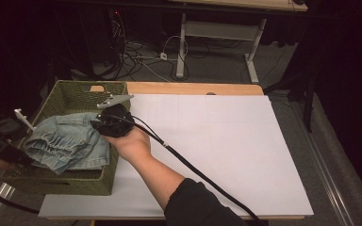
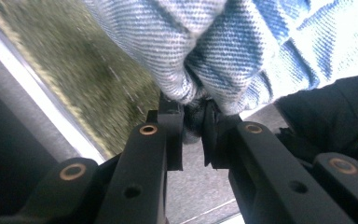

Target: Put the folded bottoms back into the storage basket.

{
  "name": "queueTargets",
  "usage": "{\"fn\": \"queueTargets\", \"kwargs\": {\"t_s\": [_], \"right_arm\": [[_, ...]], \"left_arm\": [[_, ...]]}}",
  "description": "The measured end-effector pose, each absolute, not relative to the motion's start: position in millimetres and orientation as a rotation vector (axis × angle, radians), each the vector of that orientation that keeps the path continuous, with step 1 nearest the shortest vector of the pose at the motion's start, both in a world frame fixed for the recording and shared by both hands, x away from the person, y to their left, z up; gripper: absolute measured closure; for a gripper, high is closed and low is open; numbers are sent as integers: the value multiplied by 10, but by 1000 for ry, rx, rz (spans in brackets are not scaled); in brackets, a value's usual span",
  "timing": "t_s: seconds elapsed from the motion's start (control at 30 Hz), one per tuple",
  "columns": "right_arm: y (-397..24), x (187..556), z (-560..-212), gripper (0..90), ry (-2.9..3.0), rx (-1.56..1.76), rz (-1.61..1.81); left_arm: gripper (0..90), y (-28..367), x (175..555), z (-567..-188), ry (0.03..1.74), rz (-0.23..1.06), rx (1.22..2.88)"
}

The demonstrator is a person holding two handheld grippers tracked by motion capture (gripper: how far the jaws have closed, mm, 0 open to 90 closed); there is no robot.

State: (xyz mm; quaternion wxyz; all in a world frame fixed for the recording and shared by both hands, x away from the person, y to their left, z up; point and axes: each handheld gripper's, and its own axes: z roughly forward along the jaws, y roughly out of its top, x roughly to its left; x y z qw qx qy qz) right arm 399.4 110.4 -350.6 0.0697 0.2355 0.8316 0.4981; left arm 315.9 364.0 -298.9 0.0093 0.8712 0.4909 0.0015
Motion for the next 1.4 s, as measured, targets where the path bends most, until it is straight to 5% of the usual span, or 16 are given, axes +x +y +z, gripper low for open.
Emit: {"fn": "queueTargets", "kwargs": {"t_s": [0.57,0.6,0.67,0.9,1.07,1.4], "right_arm": [[1268,4462,-3528,736,2485,782,1491],[1291,4508,-3582,684,2481,791,1481],[1320,4626,-3737,445,2478,855,1440],[1080,4565,-3690,171,2420,797,1488],[756,4352,-3547,0,2325,723,1539],[-1,4018,-3601,0,2292,667,1484]], "left_arm": [[763,3802,3518,-3053,1635,105,2615],[706,3810,3544,-3126,1667,93,2616],[410,3803,3572,-3254,1726,26,2627],[45,3710,3463,-3224,1747,-16,2580],[0,3559,3348,-3148,1757,-10,2542],[0,3091,3204,-3129,1717,-29,2541]]}}
